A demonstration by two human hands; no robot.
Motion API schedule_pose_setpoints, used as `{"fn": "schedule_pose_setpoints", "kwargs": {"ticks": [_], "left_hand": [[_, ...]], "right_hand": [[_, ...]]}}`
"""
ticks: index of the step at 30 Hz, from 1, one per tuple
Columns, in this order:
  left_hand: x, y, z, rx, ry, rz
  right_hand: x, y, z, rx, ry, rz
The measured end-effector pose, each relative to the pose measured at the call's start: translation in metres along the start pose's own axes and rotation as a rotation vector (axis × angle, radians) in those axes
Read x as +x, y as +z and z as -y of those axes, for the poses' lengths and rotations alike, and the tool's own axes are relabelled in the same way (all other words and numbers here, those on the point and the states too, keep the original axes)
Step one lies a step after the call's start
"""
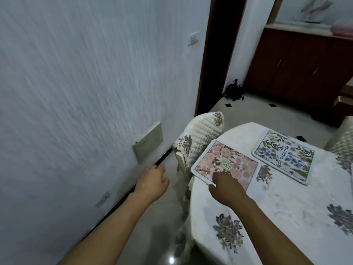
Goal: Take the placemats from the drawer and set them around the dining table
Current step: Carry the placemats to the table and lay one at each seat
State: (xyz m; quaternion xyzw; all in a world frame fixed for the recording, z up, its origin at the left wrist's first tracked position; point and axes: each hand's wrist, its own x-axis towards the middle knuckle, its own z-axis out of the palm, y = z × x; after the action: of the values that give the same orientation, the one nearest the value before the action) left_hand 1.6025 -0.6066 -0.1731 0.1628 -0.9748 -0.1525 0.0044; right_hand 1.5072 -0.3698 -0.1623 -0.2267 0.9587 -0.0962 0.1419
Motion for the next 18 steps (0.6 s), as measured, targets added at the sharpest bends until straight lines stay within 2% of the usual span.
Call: {"fn": "schedule_pose_setpoints", "kwargs": {"ticks": [11,18], "left_hand": [[0.141,-0.016,0.045,0.101,-0.009,0.060],[0.228,-0.030,0.062,0.113,0.037,0.081]], "right_hand": [[0.179,-0.001,0.012,0.096,-0.004,0.025],[0.245,-0.015,0.019,0.130,0.057,0.015]]}}
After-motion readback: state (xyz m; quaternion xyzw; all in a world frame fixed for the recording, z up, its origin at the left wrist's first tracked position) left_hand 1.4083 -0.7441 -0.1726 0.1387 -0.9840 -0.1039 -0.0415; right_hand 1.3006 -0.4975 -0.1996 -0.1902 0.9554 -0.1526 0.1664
